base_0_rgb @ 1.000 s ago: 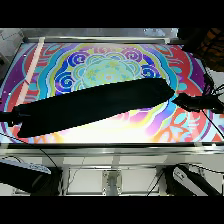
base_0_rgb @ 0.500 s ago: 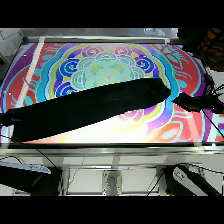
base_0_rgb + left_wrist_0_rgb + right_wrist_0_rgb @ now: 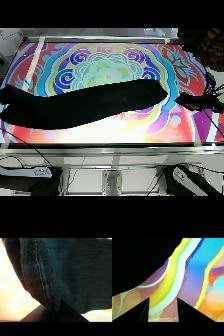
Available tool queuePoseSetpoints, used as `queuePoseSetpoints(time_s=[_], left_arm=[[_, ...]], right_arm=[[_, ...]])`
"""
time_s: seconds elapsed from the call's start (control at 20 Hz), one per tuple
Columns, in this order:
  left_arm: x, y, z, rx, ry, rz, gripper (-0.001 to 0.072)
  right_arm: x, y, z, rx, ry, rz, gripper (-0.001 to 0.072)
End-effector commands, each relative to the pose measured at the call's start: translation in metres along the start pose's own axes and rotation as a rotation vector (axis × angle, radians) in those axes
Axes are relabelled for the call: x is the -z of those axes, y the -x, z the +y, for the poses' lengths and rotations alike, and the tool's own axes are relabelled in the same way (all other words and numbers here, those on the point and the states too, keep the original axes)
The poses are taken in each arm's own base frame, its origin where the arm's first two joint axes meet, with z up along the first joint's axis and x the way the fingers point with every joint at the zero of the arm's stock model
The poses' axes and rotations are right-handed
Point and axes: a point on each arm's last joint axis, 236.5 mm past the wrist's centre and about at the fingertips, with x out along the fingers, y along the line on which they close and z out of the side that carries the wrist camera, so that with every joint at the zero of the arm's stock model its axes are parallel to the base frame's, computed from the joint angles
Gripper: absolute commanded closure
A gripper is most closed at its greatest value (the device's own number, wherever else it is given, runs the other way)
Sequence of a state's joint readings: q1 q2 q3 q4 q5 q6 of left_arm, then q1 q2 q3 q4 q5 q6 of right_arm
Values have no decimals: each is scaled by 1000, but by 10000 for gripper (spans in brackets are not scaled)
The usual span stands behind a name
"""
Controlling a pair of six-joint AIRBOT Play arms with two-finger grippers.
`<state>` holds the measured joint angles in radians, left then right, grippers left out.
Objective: Fold the clothes and pants, and hang the long-sleeved shirts on hangers.
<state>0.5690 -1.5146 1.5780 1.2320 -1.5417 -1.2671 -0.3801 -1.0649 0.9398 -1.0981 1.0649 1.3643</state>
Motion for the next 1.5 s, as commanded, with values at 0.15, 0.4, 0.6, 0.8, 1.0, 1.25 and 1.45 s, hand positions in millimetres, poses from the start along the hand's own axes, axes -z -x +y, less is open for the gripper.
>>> queuePoseSetpoints(time_s=[0.15,0.4,0.6,0.8,1.0,1.25,1.45], left_arm=[[1,-40,-184,88,-282,16,680],[17,-60,-308,352,-281,3,680],[29,-82,-345,410,-250,38,680],[44,-107,-360,407,-252,92,679],[36,-122,-389,470,-204,43,679],[34,-138,-405,494,-152,30,513],[34,-139,-405,494,-152,33,309]], right_arm=[[-1,0,-14,57,60,-2,346],[-1,0,-15,64,111,1,346],[-1,0,-18,76,119,3,346],[-1,0,-18,77,128,2,346],[-1,0,-18,76,137,2,346],[-1,0,-18,76,137,3,346],[-1,0,-18,76,136,3,346]])
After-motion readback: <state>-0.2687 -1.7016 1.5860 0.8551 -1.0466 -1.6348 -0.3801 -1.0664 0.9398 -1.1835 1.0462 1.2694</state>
